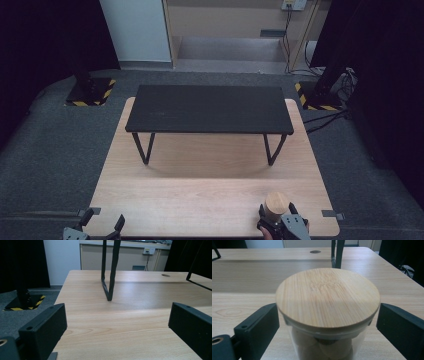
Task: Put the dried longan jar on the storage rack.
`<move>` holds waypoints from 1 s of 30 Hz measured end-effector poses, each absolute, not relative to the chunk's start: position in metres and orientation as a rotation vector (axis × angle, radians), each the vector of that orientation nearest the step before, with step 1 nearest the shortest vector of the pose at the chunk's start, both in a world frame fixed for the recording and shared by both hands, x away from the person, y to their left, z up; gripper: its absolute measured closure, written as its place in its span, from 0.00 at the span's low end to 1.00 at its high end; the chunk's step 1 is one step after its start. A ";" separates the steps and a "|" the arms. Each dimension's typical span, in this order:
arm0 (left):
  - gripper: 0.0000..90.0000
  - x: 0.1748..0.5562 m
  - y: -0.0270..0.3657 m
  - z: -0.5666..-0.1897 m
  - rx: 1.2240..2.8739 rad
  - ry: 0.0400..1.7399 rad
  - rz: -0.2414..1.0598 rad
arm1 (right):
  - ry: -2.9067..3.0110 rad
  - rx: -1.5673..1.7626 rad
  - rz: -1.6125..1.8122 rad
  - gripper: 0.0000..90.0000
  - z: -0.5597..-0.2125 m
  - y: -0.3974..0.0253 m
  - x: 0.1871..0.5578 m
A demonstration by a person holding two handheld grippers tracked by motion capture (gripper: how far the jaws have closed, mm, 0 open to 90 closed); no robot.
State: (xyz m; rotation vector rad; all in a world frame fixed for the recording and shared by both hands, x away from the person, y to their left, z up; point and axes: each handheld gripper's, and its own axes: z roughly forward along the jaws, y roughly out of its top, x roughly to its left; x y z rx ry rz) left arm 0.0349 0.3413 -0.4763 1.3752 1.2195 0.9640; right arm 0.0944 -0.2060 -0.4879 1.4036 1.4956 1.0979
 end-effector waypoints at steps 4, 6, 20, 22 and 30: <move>0.01 0.036 0.341 -0.477 1.373 1.224 0.965 | 1.515 1.412 1.085 0.09 -0.488 -0.207 0.099; 0.01 0.036 0.341 -0.477 1.372 1.224 0.964 | 1.522 1.415 1.085 0.13 -0.488 -0.207 0.100; 0.01 0.040 0.341 -0.477 1.379 1.222 0.952 | 1.560 1.372 1.147 0.29 -0.460 -0.206 0.097; 0.01 0.041 0.341 -0.476 1.383 1.219 0.949 | 1.564 1.347 1.170 0.29 -0.447 -0.206 0.098; 0.01 0.042 0.338 -0.476 1.380 1.209 0.931 | 1.576 1.270 1.272 0.29 -0.381 -0.207 0.126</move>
